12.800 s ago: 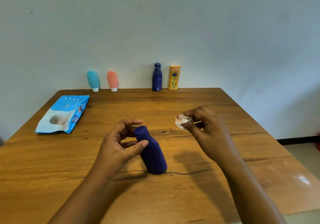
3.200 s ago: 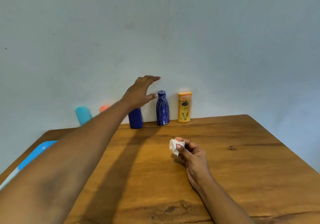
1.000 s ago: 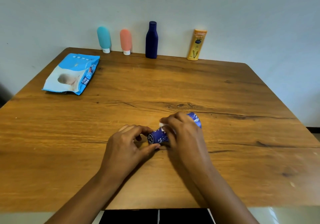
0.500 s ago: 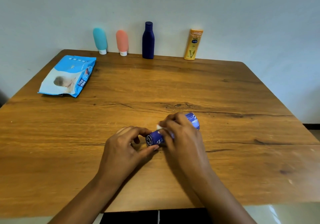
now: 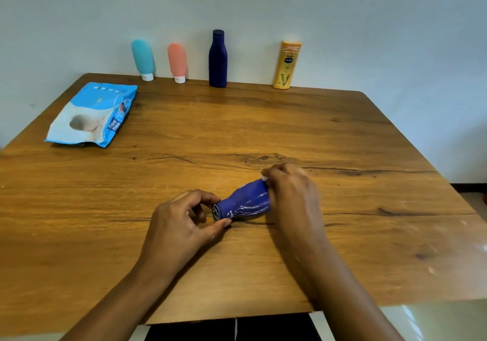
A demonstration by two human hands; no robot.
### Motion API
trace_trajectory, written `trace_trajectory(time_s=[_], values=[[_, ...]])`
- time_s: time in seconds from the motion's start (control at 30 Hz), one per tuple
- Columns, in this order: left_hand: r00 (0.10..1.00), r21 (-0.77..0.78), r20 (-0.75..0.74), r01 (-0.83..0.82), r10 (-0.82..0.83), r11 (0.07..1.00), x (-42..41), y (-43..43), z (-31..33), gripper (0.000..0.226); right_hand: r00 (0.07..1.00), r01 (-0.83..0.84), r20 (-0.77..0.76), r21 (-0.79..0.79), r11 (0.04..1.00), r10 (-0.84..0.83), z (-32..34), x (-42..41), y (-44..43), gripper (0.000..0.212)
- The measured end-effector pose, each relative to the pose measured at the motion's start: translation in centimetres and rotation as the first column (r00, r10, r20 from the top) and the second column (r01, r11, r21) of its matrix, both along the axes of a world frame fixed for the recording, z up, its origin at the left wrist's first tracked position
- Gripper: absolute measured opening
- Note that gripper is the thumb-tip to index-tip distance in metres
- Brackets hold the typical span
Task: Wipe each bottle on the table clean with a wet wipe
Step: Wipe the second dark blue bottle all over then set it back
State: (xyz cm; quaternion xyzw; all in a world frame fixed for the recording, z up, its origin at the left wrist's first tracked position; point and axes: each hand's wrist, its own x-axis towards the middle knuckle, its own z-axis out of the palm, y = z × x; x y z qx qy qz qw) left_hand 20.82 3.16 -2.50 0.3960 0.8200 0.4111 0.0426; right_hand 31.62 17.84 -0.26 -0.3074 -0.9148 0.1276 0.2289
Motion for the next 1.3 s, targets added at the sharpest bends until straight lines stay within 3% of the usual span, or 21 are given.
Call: trace_trajectory(time_s=[0.17,0.37,0.53,0.7,0.87,1.0,1.17,1.3], values=[[0.999,-0.025,0.005,0.032,-0.032,0.999,0.3,0.0,0.1,0.041,0.929,-0.345,0.134,-0.014,0.938,0.344,0.5,-0.4,-5.2,0.040],[0.998,0.004,0.055,0.022,-0.022,1.000,0.1,0.1,-0.2,0.039,0.996,-0.034,0.081,0.029,0.999,0.031,0.5,0.3,0.8,0.028],[0.998,-0.016,0.037,0.045,-0.044,0.999,0.1,0.0,-0.1,0.038,0.936,-0.332,0.118,-0.020,0.943,0.332,0.5,0.5,-5.2,0.031],[0.994,-0.041,0.113,0.007,-0.002,0.999,0.2,0.1,0.1,0.037,0.993,-0.098,0.062,-0.016,0.995,0.099,0.3,0.9,-2.2,0.027],[0.988,-0.030,0.152,0.016,-0.011,0.999,-0.1,0.0,0.0,0.034,0.948,-0.316,0.050,0.022,0.949,0.315,-0.9,1.5,-5.1,0.026],[0.982,-0.045,0.191,0.005,0.004,0.999,0.0,0.1,0.2,0.039,0.994,-0.101,-0.047,-0.042,0.994,0.099,-0.9,1.7,-2.6,0.028],[0.984,-0.044,0.175,0.026,-0.018,0.999,-0.3,0.1,0.0,0.034,0.940,-0.342,0.005,0.014,0.939,0.342,-1.6,1.9,-4.7,0.022],[0.983,-0.053,0.185,0.016,-0.006,0.998,-0.3,0.3,0.0,0.042,0.982,-0.140,-0.132,-0.016,0.990,0.137,-1.6,2.3,-2.5,0.027]])
